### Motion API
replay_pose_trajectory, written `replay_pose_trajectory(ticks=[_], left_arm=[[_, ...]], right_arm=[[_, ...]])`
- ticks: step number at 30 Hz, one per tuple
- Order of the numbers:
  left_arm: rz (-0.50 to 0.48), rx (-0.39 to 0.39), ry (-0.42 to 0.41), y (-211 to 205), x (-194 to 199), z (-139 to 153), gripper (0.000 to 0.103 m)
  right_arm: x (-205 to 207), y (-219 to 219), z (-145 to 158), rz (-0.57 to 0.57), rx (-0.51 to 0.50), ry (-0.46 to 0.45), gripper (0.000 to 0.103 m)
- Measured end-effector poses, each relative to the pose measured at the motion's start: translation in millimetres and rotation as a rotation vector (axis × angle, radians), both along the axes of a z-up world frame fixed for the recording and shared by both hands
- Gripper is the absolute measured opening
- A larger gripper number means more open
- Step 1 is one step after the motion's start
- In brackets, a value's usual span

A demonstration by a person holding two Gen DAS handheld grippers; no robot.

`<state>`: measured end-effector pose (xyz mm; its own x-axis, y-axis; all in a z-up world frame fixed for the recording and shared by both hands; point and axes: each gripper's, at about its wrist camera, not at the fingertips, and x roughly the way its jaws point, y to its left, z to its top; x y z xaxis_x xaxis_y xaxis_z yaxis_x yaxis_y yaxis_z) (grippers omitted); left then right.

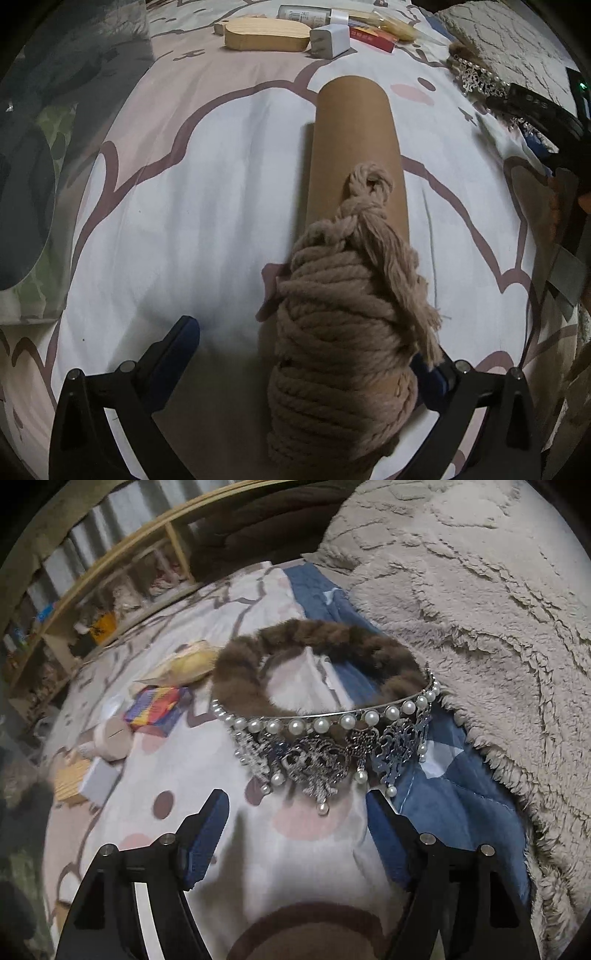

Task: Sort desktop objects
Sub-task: 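Move the right tool to the silver pearl tiara and grasp its band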

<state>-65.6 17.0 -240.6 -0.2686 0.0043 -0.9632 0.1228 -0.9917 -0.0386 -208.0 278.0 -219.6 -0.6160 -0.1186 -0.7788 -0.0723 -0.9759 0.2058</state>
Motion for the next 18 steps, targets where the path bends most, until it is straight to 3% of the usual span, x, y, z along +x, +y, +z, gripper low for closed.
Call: replay_pose_trajectory(ticks=[7, 13, 18], left_arm=[[0.004, -0.011, 0.027, -4, -6, 2, 0.103], [0.004, -0.020, 0.056, -9, -17, 5, 0.103], [-0.058, -0.052, 0.074, -8, -25, 8, 0.103]], right_arm=[[-9, -8, -10, -0.053, 0.089, -0.004, 0.075], [-2, -2, -6, -0.038, 0.075, 0.010, 0.043], [7, 3, 1, 0.004, 0.043, 0.003, 0.039]])
